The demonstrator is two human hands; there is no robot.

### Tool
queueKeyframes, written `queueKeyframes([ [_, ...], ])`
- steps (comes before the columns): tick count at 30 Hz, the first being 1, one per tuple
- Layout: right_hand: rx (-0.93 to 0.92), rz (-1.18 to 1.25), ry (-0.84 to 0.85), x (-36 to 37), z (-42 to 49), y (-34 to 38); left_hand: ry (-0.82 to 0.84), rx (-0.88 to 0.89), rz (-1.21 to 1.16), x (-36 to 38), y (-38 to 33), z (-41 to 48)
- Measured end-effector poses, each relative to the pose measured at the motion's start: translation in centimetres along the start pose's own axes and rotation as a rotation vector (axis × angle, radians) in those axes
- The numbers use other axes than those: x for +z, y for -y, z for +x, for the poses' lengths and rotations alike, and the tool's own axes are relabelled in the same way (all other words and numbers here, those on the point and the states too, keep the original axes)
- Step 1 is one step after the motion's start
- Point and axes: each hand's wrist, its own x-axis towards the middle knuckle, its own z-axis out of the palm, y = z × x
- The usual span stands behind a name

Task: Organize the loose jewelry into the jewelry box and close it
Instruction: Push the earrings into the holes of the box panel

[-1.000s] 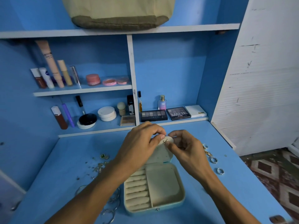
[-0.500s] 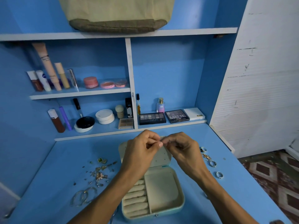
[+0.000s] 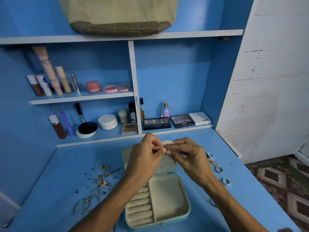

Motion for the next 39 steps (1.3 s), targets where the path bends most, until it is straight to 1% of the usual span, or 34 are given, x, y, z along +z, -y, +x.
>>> queueKeyframes([
  [3, -0.040, -0.028, -0.007, 0.2, 0.0, 0.0, 0.056, -0.031, -0.047, -0.2, 0.2, 0.3],
  [6, -0.041, -0.039, -0.006, 0.3, 0.1, -0.1, 0.089, -0.031, -0.036, -0.4, 0.1, 0.5],
  [10, -0.019, -0.027, -0.008, 0.3, 0.2, -0.3, 0.097, -0.028, -0.033, -0.7, 0.0, 0.4],
  [13, -0.032, -0.040, -0.006, 0.3, 0.1, -0.3, 0.107, -0.045, -0.083, -0.7, -0.1, 0.4],
  [15, -0.045, -0.055, -0.002, 0.3, 0.0, -0.2, 0.106, -0.041, -0.075, -0.6, -0.1, 0.4],
  [17, -0.036, -0.058, -0.006, 0.3, 0.0, -0.1, 0.092, 0.001, -0.013, -0.6, -0.2, 0.3],
  [21, 0.016, -0.044, -0.021, 0.2, 0.0, -0.2, -0.021, 0.225, 0.288, -0.7, -0.6, 0.1],
  [25, 0.078, 0.043, -0.014, 0.0, -0.1, -0.1, -0.066, 0.410, 0.459, -0.2, 0.3, 0.3],
  [27, 0.096, 0.084, -0.016, 0.0, -0.2, -0.1, -0.106, 0.433, 0.542, 0.1, 0.7, 0.4],
  [30, 0.145, 0.175, -0.001, -0.2, -0.3, 0.3, -0.164, 0.402, 0.618, 0.4, 0.8, 0.8],
  [33, 0.206, 0.275, 0.004, -0.7, -0.3, 0.8, -0.124, 0.318, 0.574, 0.2, 0.5, 1.3],
  [36, 0.229, 0.312, -0.047, -1.3, -0.1, 1.0, -0.053, 0.250, 0.372, -0.2, -0.1, 1.1],
  [39, 0.258, 0.362, -0.066, -2.2, 0.2, 1.3, -0.034, 0.215, 0.283, -0.7, -0.6, 0.7],
])
